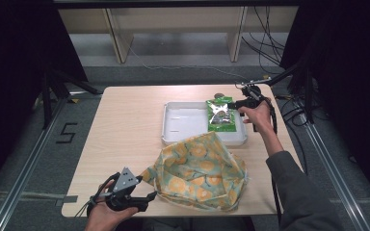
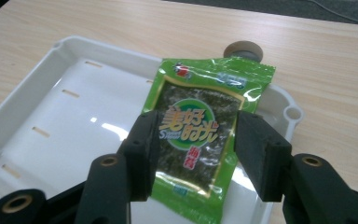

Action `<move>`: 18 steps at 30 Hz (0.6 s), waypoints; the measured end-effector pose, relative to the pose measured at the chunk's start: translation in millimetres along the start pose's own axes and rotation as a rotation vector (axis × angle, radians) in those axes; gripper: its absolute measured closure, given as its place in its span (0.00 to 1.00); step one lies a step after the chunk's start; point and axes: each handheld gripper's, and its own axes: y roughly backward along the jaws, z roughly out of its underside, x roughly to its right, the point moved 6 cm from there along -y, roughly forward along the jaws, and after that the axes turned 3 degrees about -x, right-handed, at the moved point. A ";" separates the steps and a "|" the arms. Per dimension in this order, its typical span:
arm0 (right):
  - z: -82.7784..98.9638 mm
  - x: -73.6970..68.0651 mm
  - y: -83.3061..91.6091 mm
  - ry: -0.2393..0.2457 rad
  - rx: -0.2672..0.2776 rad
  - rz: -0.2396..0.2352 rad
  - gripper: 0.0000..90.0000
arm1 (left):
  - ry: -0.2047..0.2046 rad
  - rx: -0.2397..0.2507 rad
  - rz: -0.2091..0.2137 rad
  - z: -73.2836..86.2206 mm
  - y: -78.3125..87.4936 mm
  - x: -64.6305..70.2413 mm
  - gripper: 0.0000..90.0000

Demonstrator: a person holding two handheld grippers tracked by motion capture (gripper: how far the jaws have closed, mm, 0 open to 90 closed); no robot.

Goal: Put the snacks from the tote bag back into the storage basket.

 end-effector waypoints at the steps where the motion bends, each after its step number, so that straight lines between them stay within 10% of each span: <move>1: 1.3 -2.1 2.6 0.003 0.014 -0.014 0.57 | 0.006 0.003 -0.003 0.3 -0.2 -0.6 0.32; 18: 35.8 -28.3 44.0 0.028 0.019 -0.066 0.51 | 0.009 0.004 -0.015 3.0 1.9 -6.5 0.32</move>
